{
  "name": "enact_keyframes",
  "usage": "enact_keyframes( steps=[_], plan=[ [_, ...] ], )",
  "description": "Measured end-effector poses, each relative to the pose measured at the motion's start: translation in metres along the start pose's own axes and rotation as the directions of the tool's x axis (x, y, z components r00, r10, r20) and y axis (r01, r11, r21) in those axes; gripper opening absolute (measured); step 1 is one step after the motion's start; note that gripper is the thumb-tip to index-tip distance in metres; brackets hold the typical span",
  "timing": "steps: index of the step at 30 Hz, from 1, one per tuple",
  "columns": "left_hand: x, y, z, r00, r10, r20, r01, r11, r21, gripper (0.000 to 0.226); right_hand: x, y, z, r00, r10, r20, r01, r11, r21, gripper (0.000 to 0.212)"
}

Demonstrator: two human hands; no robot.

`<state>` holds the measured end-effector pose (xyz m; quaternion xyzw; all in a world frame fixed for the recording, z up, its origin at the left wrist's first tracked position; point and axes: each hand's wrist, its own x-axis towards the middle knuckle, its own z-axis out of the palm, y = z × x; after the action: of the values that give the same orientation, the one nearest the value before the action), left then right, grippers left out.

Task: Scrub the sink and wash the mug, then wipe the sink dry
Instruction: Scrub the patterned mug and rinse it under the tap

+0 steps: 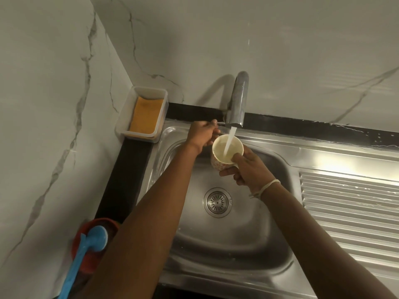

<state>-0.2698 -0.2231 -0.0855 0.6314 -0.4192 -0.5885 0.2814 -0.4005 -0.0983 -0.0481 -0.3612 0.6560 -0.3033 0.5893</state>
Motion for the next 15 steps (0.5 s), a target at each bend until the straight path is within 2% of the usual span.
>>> enact_keyframes(
  steps=[4, 15],
  plan=[
    [-0.0006, -0.0019, 0.0061, 1.0, 0.013, 0.007, -0.013, 0.999, -0.039, 0.027, 0.0011, -0.0007, -0.0052, 1.0, -0.001, -0.013, 0.001, 1.0, 0.011, 0.045],
    [0.0008, -0.0002, 0.0005, 0.999, 0.032, 0.013, -0.032, 0.999, 0.041, 0.031, 0.0019, -0.0057, -0.0008, 0.999, -0.045, -0.024, 0.045, 0.999, -0.018, 0.045]
  ],
)
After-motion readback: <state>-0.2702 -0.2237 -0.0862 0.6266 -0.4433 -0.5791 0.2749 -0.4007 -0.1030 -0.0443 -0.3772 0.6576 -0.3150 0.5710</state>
